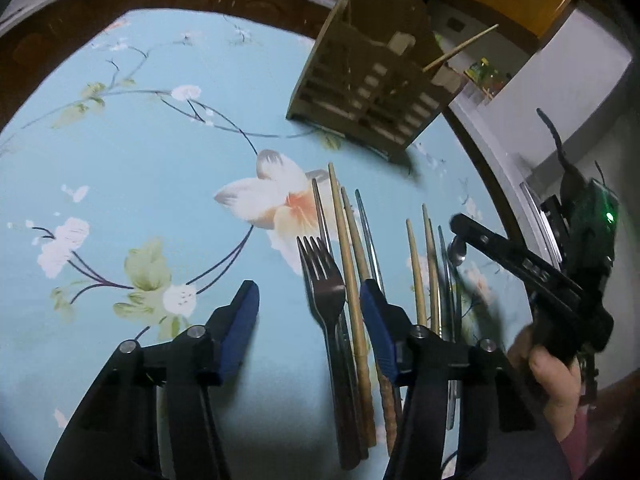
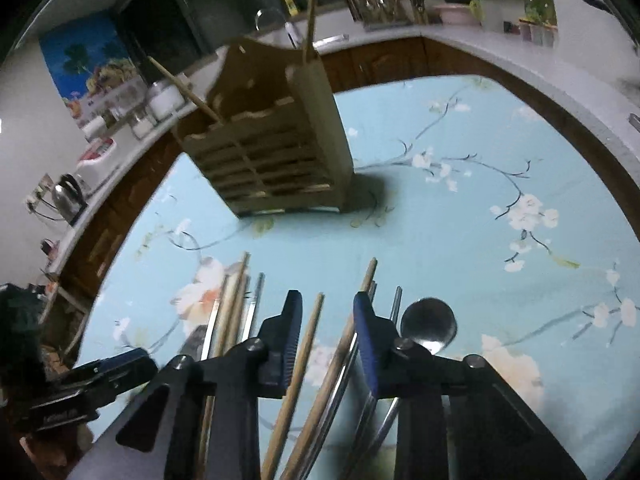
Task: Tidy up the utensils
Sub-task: 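Move both open tools back down to the row of utensils, then grasp a silver fork with the left tool while the right tool grasps a wooden chopstick, then lift the fork and chopstick and carry both over the wooden holder, then open both tools to drop the fork and chopstick into the holder, then move both open tools back down to the remaining utensils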
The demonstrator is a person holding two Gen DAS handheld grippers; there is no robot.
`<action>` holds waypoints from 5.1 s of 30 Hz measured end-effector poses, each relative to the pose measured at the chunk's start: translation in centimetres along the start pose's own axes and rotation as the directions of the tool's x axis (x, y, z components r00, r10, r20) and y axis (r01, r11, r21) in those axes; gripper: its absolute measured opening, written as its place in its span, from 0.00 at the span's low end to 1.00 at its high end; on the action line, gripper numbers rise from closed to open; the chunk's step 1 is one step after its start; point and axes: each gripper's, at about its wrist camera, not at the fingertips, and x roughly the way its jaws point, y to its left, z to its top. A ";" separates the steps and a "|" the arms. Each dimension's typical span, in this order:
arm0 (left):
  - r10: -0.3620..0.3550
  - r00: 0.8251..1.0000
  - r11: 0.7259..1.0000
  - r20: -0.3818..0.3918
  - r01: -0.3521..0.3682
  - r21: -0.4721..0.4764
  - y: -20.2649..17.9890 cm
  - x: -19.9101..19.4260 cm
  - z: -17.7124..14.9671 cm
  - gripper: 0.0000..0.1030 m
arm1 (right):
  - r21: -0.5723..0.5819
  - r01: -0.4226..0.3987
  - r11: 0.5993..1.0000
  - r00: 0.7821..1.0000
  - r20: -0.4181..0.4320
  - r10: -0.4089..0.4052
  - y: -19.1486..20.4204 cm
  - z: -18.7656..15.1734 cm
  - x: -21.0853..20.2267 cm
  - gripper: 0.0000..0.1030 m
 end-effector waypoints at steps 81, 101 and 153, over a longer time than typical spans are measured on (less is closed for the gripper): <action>-0.235 0.832 0.965 0.503 0.137 0.224 -7.6 -14.9 16.9 0.02 | -0.083 -0.133 0.988 0.823 0.545 0.157 3.2 17.2 -19.7 0.04; -0.184 0.895 0.983 0.407 0.162 0.088 -3.6 -0.4 19.7 0.04 | 0.004 -0.078 0.997 0.905 0.421 0.069 0.8 17.3 -5.2 0.04; 0.107 0.925 0.994 0.366 -0.091 -0.063 0.8 -11.0 -0.4 0.93 | 0.159 -0.073 0.985 0.927 0.374 0.008 -3.9 -1.3 -14.9 1.00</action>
